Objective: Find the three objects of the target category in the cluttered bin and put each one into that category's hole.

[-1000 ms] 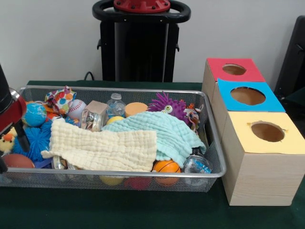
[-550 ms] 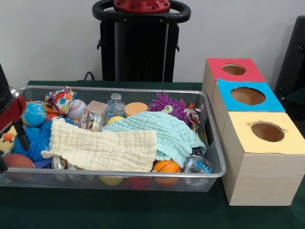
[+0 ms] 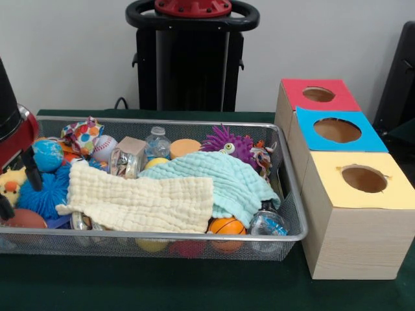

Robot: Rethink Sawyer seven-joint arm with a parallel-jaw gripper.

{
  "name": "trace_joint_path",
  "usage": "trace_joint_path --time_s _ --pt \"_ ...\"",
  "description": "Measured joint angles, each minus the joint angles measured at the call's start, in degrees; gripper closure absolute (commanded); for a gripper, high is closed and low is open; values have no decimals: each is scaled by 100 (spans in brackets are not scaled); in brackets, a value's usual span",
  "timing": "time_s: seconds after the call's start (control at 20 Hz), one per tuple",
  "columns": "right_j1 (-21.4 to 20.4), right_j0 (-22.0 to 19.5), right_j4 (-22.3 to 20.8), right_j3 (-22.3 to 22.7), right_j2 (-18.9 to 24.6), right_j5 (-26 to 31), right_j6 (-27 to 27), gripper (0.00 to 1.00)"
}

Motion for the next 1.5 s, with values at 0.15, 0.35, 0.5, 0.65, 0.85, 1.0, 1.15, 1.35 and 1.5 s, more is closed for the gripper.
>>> trace_joint_path --time_s 0.15,0.35,0.5,0.65,0.85,1.0,1.15,1.35,1.5 --pt "-104 -53 0 151 0 0 -1 0" --pt "-160 -114 0 232 0 0 -1 0" --pt "-222 -195 -1 307 -1 0 -1 0" --pt "-243 -244 -2 312 -1 0 -34 0" --pt "-253 -333 -12 311 -1 0 -197 0" --pt "-253 -399 -30 312 -1 0 -435 0" --pt "-252 -455 -41 312 -1 0 -659 0" --pt "-247 -565 -59 312 -1 0 -955 0" --pt "-241 -635 -63 313 -1 0 -1042 0"
